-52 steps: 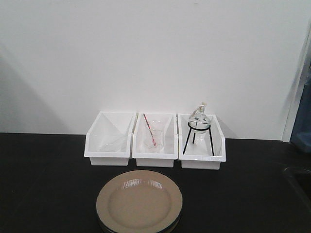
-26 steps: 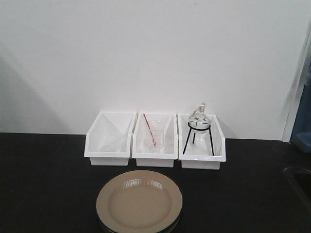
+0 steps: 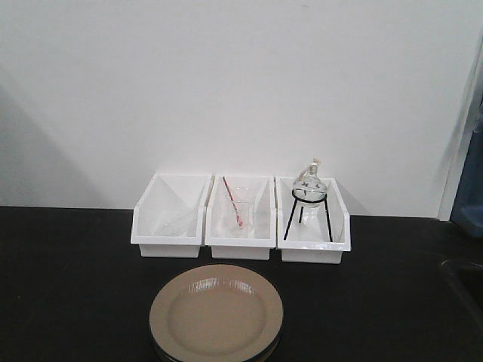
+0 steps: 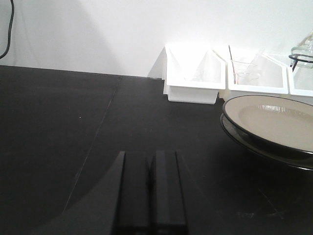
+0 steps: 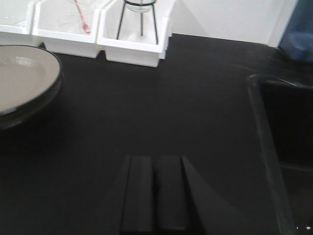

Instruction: Arrange circular plates on left workspace

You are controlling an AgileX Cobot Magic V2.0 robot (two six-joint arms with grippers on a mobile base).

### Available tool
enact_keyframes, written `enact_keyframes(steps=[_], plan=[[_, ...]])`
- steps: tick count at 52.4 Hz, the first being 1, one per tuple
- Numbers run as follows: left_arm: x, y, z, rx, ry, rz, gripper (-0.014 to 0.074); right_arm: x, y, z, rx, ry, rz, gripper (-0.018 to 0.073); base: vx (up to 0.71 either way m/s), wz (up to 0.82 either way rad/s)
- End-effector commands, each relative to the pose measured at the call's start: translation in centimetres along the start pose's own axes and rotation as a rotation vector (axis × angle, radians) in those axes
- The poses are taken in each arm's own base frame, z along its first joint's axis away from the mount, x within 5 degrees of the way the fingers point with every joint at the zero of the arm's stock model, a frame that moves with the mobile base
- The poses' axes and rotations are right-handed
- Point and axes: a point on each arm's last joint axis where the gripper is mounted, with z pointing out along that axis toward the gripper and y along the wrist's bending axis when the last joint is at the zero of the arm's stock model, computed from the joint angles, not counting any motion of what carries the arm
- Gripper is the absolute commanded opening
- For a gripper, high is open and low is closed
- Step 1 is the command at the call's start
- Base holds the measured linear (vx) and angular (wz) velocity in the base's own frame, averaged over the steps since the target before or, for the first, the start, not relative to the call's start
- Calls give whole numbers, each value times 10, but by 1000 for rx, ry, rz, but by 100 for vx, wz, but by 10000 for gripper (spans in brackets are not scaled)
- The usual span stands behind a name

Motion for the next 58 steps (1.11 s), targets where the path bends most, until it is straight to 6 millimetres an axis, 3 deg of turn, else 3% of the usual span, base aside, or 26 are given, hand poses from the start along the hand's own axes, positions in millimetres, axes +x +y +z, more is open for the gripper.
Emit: enact_keyframes(steps=[1,5,15,58], plan=[[-2,0,0,7,-80,-4,2,8,0,-9,15,-180,-31,-4,0,0],[-2,0,0,7,-80,-4,2,32,0,-11,49,-236,-21,-4,0,0],[-2,0,0,7,-80,-4,2,64,-1,-18,148,-396,-3,-4,0,0],[-2,0,0,7,-80,-4,2,63,-1,-22,160,-440,-25,-4,0,0]])
